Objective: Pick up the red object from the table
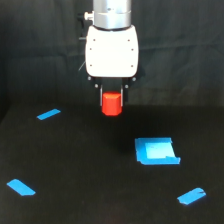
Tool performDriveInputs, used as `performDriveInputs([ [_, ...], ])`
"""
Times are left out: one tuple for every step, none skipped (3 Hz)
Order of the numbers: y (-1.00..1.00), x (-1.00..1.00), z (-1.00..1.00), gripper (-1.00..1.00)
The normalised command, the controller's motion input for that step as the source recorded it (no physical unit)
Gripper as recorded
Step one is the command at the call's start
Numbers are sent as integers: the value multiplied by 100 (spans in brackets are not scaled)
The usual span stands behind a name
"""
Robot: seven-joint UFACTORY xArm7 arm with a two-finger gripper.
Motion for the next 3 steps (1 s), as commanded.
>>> performDriveInputs([
  [5,-1,11,-92],
  [0,5,10,-100],
  [10,-4,9,-97],
])
